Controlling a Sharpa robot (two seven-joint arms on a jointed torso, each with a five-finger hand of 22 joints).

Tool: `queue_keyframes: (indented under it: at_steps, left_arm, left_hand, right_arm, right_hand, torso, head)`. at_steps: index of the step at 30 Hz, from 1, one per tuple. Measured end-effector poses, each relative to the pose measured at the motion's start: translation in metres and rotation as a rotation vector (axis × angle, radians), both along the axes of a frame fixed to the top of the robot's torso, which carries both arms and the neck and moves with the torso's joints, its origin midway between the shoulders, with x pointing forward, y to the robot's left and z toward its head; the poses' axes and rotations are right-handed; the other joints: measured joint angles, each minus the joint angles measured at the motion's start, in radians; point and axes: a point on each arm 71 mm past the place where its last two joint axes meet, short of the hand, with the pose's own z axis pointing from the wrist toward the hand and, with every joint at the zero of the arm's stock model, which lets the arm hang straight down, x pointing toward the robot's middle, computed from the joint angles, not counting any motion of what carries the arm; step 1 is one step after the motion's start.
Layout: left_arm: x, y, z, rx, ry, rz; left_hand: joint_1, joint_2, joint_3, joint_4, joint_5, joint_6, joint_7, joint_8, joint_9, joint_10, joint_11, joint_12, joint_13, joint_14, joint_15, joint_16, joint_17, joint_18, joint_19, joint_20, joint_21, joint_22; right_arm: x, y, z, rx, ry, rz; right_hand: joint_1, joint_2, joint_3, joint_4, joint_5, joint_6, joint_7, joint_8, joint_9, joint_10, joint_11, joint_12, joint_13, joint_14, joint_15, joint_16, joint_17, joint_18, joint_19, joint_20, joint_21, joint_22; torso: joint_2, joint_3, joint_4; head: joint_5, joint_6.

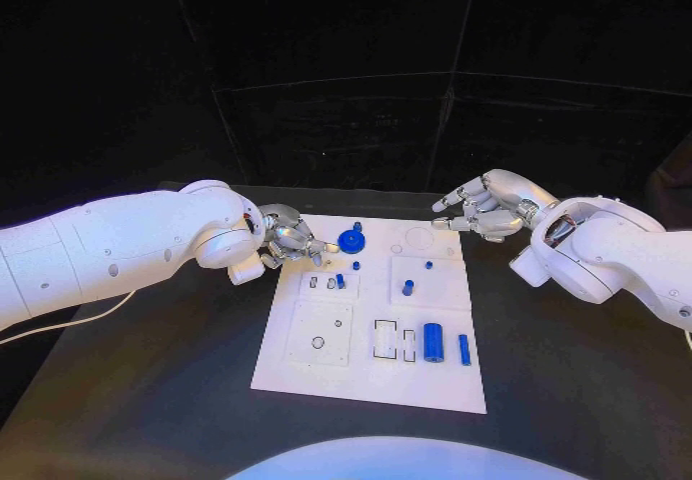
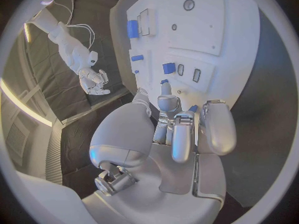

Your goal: Assemble the parts on the task board

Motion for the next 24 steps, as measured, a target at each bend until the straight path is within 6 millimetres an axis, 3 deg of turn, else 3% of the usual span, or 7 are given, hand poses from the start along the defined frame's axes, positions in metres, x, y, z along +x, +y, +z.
queue_keyframes:
  at_steps: [6, 10, 24]
  left_arm:
    - [0.004, -0.012, -0.003, 0.105, -0.004, -0.051]
    - [0.007, -0.023, -0.002, 0.146, -0.008, -0.080]
    - [0.014, -0.042, -0.005, 0.225, -0.018, -0.134]
  left_hand:
    - [0.001, 0.008, -0.026, 0.010, 0.000, -0.023, -0.006, 0.058, 0.057, 0.000, 0.000, 0.033, 0.032, 0.000, 0.000, 0.000, 0.000, 0.000, 0.000, 0.000, 0.027, 0.038]
    - [-0.002, 0.011, -0.038, 0.014, 0.000, -0.034, -0.008, 0.076, 0.077, 0.006, -0.006, 0.040, 0.044, 0.000, 0.000, 0.000, 0.000, 0.000, 0.000, 0.000, 0.034, 0.052]
    - [-0.006, 0.015, -0.051, 0.020, 0.000, -0.051, -0.008, 0.092, 0.100, 0.006, -0.006, 0.044, 0.039, 0.000, 0.000, 0.000, 0.000, 0.000, 0.000, 0.000, 0.034, 0.051]
  right_arm:
    - [0.003, 0.001, -0.002, -0.026, -0.002, 0.000]
    - [0.004, 0.003, -0.002, -0.042, -0.004, 0.006]
    - [0.005, 0.000, -0.004, -0.081, -0.007, 0.009]
  right_hand:
    - [-0.004, 0.004, 0.000, 0.000, 0.005, 0.007, 0.000, 0.000, 0.000, 0.000, 0.000, 0.000, 0.000, 0.000, 0.000, 0.000, -0.001, 0.000, -0.001, -0.001, 0.000, -0.002]
    - [-0.004, 0.004, 0.000, 0.000, 0.005, 0.007, 0.000, 0.000, 0.000, 0.004, -0.003, 0.000, 0.001, 0.000, 0.000, 0.000, -0.001, 0.000, -0.001, -0.001, 0.000, -0.002]
    - [-0.004, 0.004, -0.002, -0.002, 0.009, 0.010, -0.004, 0.002, 0.001, 0.003, -0.003, 0.000, 0.001, 0.000, 0.000, -0.002, -0.005, 0.000, -0.001, -0.001, 0.000, -0.004]
  torso:
    - [-0.002, 0.0014, -0.0001]
    - [-0.001, 0.0014, -0.0010]
    - [0.001, 0.0014, -0.0001]
  head:
    - [0.003, -0.002]
    - [0.005, -0.004]
    - [0.003, -0.011]
